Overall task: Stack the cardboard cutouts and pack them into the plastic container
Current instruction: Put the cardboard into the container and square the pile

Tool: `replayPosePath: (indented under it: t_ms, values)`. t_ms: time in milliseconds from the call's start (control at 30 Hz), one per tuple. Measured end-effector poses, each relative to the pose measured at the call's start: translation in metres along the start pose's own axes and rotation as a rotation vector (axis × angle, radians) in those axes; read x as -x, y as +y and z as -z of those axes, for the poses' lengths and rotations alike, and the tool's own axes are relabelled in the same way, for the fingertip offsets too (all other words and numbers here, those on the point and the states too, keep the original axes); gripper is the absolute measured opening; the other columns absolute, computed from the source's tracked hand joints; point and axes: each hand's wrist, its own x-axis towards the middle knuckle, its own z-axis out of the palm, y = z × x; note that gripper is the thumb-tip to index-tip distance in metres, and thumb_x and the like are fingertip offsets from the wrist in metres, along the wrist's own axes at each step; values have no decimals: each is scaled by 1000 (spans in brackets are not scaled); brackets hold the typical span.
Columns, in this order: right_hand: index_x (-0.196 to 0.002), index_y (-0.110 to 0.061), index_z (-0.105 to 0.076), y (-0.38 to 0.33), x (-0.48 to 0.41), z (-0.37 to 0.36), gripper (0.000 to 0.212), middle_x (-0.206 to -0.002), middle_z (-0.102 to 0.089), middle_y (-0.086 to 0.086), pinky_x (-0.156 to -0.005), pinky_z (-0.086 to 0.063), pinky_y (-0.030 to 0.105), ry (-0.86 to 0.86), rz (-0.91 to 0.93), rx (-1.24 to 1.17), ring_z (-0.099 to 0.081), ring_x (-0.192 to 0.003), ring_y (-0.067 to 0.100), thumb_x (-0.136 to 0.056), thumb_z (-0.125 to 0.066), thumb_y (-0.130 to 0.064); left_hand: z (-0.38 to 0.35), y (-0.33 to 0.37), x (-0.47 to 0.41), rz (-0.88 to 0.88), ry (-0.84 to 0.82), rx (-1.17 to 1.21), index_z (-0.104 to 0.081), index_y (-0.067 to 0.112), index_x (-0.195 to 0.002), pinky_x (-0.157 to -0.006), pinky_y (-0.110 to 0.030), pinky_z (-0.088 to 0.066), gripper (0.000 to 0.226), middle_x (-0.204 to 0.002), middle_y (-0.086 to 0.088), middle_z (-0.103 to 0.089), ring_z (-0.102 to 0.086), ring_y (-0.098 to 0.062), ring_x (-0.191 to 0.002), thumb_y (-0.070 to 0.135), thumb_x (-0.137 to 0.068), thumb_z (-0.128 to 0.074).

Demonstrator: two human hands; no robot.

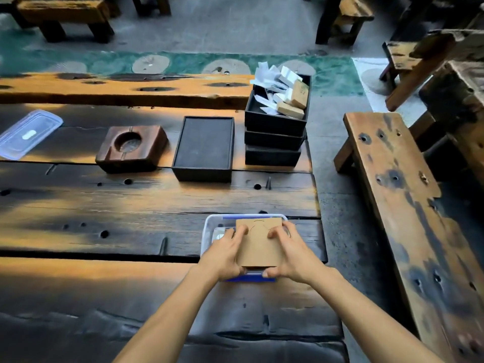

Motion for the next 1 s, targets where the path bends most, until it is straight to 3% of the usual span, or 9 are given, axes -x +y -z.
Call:
replayPosePath:
  t_ms: [133,333,500,600,733,1000]
  values:
    - [-119,-28,-37,15,-22,3,83,-121,-45,2,-83,-50,36,-71,-24,235,-51,-97,25,-56,-87,-48,-12,-6,-24,5,-55,-31,-27,21,-135,-89,-46,-55,84,-135,-6,-44,-57,-30,-113,38,-74,-83]
    - [-120,-23,-40,36,-48,-8,82,-111,-59,7,-87,-37,41,-32,32,601,-45,-100,28,-56,-68,-66,-29,-11,-49,44,-61,-76,-30,21,-131,-82,-48,-57,76,-139,-5,-39,-61,-36,-106,35,-76,-79]
    - [-123,-23,-41,45,-55,-17,81,-111,-60,7,-81,-31,44,-28,33,677,-46,-98,29,-59,-73,-61,-40,-10,-54,65,-14,-115,-29,25,-126,-71,-44,-57,62,-138,-8,-37,-63,-37,-95,24,-81,-72]
    - [-127,-22,-43,49,-54,-23,85,-109,-61,7,-77,-31,44,-70,7,711,-50,-95,29,-56,-81,-50,-48,-7,-54,104,-14,-126,-26,27,-122,-63,-39,-49,59,-147,-12,-31,-65,-40,-89,13,-80,-65]
    - [-131,-20,-39,49,-55,-30,90,-110,-58,9,-76,-30,44,-97,-25,713,-49,-92,28,-56,-83,-43,-55,-8,-56,119,-31,-142,-29,28,-126,-69,-40,-52,60,-158,-11,-20,-66,-39,-92,17,-81,-67]
    - [-134,-19,-30,48,-63,-30,92,-110,-54,13,-78,-31,46,-148,-28,716,-44,-93,30,-63,-83,-42,-59,-23,-69,88,-52,-125,-25,35,-130,-70,-43,-53,66,-133,-4,-34,-62,-36,-88,28,-82,-69]
